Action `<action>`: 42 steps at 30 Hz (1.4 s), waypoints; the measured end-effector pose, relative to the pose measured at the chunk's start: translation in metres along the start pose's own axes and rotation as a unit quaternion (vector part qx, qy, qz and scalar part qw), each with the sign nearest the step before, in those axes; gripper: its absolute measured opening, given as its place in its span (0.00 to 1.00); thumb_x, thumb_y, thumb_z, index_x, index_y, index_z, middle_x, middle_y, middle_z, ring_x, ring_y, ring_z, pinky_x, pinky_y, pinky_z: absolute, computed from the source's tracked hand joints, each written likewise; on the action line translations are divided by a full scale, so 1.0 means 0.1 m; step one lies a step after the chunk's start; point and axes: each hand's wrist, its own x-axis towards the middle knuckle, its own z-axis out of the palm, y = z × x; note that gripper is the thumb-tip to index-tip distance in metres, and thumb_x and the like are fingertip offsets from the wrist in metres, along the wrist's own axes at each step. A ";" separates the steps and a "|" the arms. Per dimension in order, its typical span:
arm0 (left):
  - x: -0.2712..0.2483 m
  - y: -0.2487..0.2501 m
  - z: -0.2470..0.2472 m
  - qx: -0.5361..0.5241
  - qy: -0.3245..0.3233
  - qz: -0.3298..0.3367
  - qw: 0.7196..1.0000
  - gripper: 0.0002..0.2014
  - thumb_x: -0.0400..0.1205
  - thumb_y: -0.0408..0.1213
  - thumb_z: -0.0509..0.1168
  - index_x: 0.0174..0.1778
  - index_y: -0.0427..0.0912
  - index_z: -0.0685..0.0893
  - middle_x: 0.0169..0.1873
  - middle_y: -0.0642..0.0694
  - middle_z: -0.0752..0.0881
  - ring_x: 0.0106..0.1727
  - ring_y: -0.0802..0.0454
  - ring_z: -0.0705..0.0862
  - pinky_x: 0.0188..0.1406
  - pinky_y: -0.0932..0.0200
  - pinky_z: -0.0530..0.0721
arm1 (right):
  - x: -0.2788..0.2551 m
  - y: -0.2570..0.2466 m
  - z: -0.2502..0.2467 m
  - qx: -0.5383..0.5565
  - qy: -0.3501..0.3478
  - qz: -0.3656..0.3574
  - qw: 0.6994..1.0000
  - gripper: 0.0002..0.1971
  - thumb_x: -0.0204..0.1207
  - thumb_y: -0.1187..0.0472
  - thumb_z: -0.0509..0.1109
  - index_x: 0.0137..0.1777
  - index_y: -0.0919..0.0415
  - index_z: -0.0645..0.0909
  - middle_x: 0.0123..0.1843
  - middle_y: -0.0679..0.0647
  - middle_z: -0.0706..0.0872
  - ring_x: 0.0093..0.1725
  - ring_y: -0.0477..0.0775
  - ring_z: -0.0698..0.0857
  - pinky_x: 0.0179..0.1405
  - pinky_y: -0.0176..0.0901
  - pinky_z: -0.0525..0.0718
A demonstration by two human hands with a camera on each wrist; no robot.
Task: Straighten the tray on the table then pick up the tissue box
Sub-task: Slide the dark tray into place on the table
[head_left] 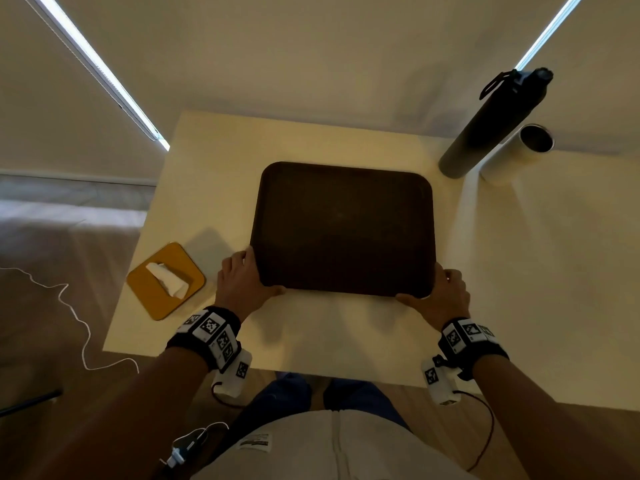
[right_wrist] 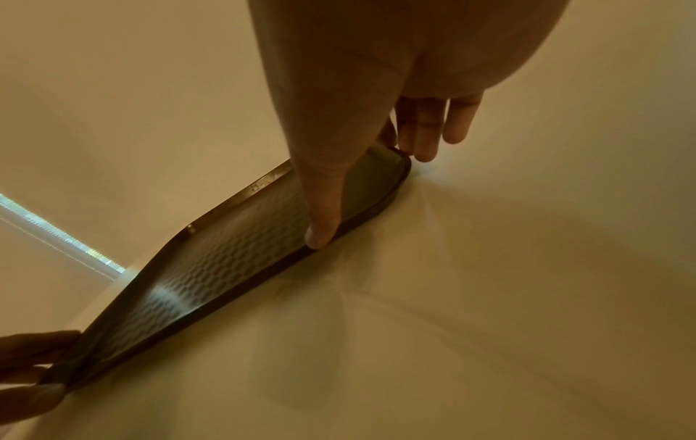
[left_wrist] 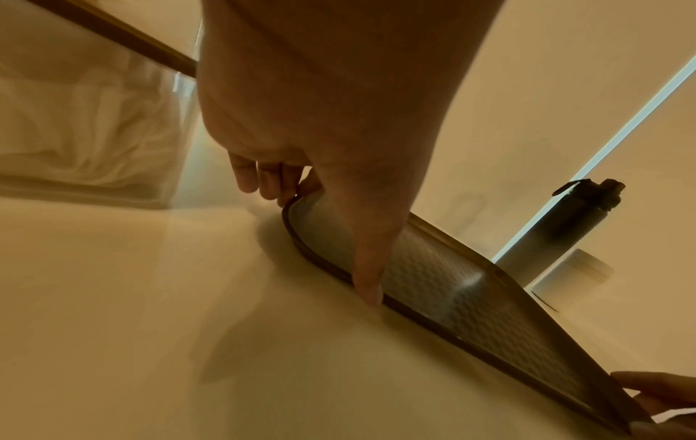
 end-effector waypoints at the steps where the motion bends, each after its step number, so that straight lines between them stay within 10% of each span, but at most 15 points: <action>1: 0.07 0.02 -0.03 0.005 -0.003 -0.002 1.000 0.57 0.65 0.65 0.77 0.83 0.42 0.59 0.78 0.36 0.69 0.77 0.33 0.65 0.74 0.37 0.68 | 0.05 -0.04 -0.02 0.005 0.000 0.002 1.000 0.53 0.59 0.29 0.77 0.79 0.52 0.61 0.72 0.65 0.69 0.71 0.70 0.71 0.71 0.67 0.69; 18: 1.04 0.32 -0.51 -0.012 -0.027 -0.019 0.999 0.57 0.63 0.61 0.80 0.83 0.43 0.60 0.75 0.35 0.71 0.76 0.32 0.67 0.73 0.35 0.69 | 0.78 -0.53 -0.23 0.064 0.001 0.034 0.997 0.51 0.59 0.36 0.82 0.79 0.50 0.61 0.74 0.63 0.65 0.72 0.72 0.69 0.73 0.66 0.67; 35: 0.85 0.27 -0.44 -0.039 -0.016 -0.011 0.999 0.56 0.67 0.62 0.78 0.84 0.42 0.58 0.78 0.35 0.69 0.79 0.32 0.65 0.75 0.34 0.69 | 0.72 -0.45 -0.22 0.067 -0.013 0.018 0.998 0.52 0.61 0.37 0.81 0.81 0.53 0.60 0.80 0.61 0.62 0.76 0.71 0.66 0.76 0.66 0.66; 42: 0.26 0.15 -0.58 -0.080 0.073 0.101 0.989 0.36 0.79 0.59 0.69 0.80 0.45 0.71 0.77 0.41 0.73 0.77 0.40 0.71 0.74 0.39 0.72 | 0.44 -0.64 -0.22 0.050 0.019 -0.118 0.992 0.47 0.71 0.41 0.76 0.84 0.53 0.57 0.87 0.56 0.51 0.84 0.63 0.51 0.82 0.64 0.54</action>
